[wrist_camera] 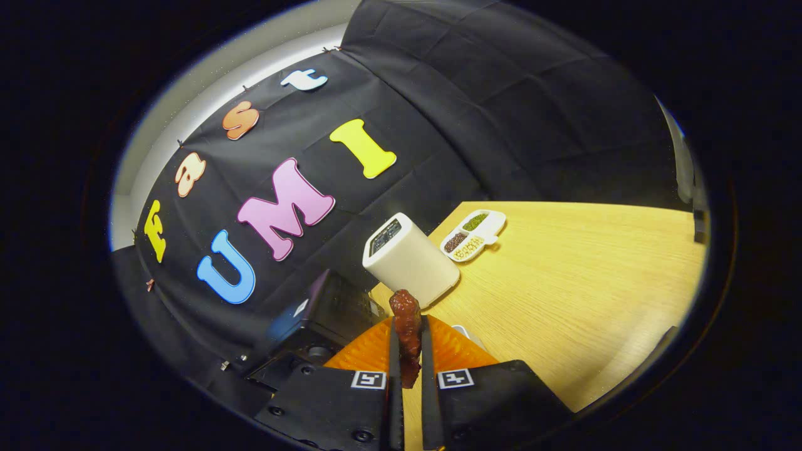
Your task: Open the toaster oven, put the food inside, and close the toaster oven door.
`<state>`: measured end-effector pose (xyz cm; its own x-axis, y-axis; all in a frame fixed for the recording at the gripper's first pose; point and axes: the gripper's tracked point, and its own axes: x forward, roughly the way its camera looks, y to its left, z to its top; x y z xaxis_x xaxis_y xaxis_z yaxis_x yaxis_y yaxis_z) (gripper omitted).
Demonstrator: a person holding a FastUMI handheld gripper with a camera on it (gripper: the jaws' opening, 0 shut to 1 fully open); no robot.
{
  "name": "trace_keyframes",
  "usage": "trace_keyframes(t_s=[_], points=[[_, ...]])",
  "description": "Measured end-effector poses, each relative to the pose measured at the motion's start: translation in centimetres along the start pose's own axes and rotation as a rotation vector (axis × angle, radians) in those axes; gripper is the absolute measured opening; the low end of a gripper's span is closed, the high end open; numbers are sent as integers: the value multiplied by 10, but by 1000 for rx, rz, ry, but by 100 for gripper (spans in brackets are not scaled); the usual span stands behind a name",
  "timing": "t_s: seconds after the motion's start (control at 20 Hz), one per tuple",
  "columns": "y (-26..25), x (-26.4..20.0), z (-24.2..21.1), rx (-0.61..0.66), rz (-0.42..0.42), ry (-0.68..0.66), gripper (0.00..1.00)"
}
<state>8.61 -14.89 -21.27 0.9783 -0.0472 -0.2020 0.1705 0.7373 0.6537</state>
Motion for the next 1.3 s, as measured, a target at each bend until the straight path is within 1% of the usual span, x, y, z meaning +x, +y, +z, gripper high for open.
trace_keyframes(t_s=[0.1,0.2,0.4,0.65,0.85,0.95,1.1,1.3], points=[[32,-19,3,17,21,-25,15],[69,-34,-11,48,54,-25,15],[137,-51,-63,142,119,10,15],[193,-51,-140,218,156,87,15],[219,-34,-180,267,128,57,15],[226,-18,-203,293,93,54,15],[225,6,-223,342,53,34,15],[205,39,-235,425,-13,-7,15]])
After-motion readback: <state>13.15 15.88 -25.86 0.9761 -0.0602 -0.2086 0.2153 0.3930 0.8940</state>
